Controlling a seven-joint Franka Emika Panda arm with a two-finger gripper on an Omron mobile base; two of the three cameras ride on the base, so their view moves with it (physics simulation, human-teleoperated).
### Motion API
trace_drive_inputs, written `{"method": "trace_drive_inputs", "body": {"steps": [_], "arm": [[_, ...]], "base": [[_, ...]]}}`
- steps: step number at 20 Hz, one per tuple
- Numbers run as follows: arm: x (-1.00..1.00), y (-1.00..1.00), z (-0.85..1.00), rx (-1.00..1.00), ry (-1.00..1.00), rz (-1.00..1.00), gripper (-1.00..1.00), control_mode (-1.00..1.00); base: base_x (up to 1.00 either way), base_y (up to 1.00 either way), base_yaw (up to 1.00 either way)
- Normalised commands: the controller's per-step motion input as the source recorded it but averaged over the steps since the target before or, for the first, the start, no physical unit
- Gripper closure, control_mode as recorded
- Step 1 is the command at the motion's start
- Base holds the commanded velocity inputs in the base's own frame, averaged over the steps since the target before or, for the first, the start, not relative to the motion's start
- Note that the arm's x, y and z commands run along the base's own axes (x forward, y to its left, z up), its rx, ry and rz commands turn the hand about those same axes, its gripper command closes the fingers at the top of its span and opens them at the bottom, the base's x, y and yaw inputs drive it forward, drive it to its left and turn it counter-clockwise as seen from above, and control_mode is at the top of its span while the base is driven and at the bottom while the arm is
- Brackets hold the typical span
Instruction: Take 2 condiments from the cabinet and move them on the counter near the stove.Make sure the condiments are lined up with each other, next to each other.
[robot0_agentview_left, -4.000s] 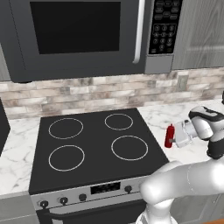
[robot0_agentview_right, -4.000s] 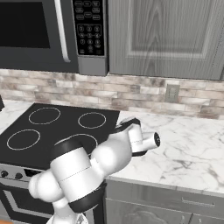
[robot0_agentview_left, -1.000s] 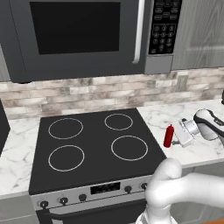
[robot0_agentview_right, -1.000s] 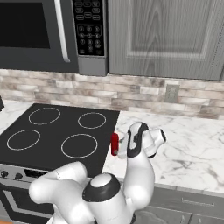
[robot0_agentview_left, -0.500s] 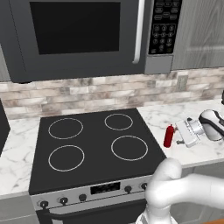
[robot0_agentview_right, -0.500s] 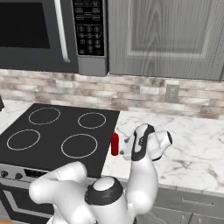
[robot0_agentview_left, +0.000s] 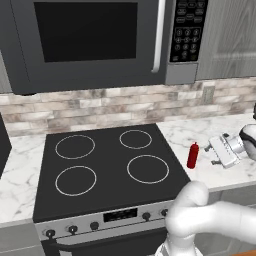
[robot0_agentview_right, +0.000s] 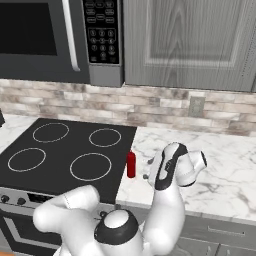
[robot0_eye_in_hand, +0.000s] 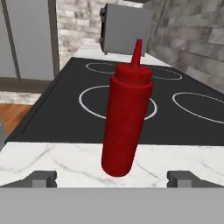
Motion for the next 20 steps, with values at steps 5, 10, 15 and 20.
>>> {"method": "trace_drive_inputs", "body": {"steps": [5,10,15,20], "arm": [[-0.80,-0.01,0.78,-0.01,-0.06,-0.09,-1.00,-1.00],[-0.85,0.08,0.84,-0.04,-0.06,-0.24,-1.00,-1.00],[-0.56,0.44,0.74,-0.12,-0.06,-0.36,-1.00,-1.00],[-0.35,0.77,0.58,-0.14,0.01,-0.40,-1.00,-1.00]], "base": [[0.00,0.00,0.00],[0.00,0.00,0.00],[0.00,0.00,0.00],[0.00,0.00,0.00]]}}
